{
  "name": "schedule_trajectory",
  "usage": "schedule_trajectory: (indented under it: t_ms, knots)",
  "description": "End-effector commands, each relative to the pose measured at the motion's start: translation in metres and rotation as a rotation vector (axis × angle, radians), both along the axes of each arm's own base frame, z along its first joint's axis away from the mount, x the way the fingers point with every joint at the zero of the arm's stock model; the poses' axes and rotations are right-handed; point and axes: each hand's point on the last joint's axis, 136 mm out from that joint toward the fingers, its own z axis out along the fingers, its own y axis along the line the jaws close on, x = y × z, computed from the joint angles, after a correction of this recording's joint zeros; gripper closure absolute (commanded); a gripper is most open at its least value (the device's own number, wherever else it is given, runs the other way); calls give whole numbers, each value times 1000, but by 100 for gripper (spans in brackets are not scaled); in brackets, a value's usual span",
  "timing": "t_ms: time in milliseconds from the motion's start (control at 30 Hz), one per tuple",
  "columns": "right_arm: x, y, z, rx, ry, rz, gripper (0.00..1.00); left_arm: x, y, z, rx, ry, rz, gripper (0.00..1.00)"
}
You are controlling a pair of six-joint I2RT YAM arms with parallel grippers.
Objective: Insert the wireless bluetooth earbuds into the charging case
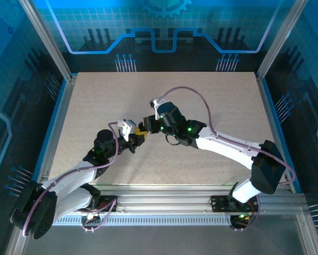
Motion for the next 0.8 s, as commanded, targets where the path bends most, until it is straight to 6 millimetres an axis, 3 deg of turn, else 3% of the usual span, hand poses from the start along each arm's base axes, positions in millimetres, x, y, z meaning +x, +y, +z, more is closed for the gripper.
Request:
schedule_trajectory:
  t_ms: [0, 767]
  knots:
    - [-2, 15, 11, 30, -26, 22, 77, -1, -4, 22, -30, -67, -21, 89]
    - [-14, 16, -13, -63, -31, 25, 77, 3, 4, 35, -43, -100, 35, 89]
